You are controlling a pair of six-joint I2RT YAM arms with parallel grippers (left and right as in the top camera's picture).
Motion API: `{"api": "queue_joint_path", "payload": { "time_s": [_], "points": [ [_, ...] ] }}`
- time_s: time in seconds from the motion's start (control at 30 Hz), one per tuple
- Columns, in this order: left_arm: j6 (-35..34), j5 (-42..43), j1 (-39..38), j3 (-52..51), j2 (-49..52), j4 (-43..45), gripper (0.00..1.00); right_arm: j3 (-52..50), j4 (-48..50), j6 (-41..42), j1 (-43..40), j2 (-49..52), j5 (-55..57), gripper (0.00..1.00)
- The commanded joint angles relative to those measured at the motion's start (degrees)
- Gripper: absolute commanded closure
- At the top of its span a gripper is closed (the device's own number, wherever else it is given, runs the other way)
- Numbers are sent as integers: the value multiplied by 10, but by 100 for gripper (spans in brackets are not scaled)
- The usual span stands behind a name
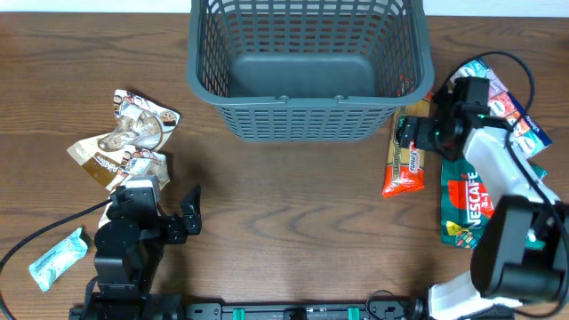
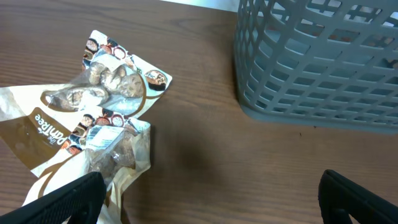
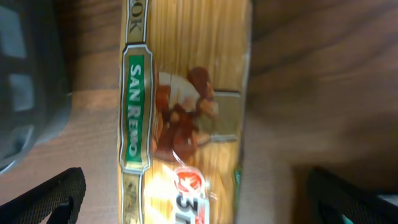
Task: Pack container
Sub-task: 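Reach the right gripper to the spaghetti pack and grasp it, then lift the spaghetti pack with the right gripper and drop it into the basket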
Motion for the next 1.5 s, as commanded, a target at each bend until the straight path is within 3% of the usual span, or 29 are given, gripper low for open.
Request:
{"api": "queue_joint_path", "payload": {
  "time_s": [0.0, 0.4, 0.57, 0.8, 0.9, 0.93, 0.97, 1.0, 1.47],
  "points": [
    [-2, 6, 2, 13, 0, 2, 1, -2, 15, 8, 16, 33, -9, 1],
    [-6, 6, 2, 13, 0, 2, 1, -2, 87, 54, 42, 87, -8, 1],
    [-6, 6, 2, 13, 0, 2, 1, -2, 88, 53, 41, 87, -3, 10],
    [-6, 6, 2, 13, 0, 2, 1, -2, 88, 53, 40, 87, 13, 40],
    [-15, 6, 2, 13, 0, 2, 1, -2, 88, 54, 40, 87, 13, 47],
    [-20, 6, 2, 13, 0, 2, 1, -2, 88, 54, 39, 87, 13, 57],
    [-21, 6, 2, 13, 0, 2, 1, -2, 88, 54, 39, 87, 13, 74],
    [-21, 6, 2, 13, 0, 2, 1, -2, 88, 57, 38, 87, 13, 99],
    [-21, 6, 2, 13, 0, -1, 1, -1, 101, 89, 22, 78, 13, 99]
  ]
}}
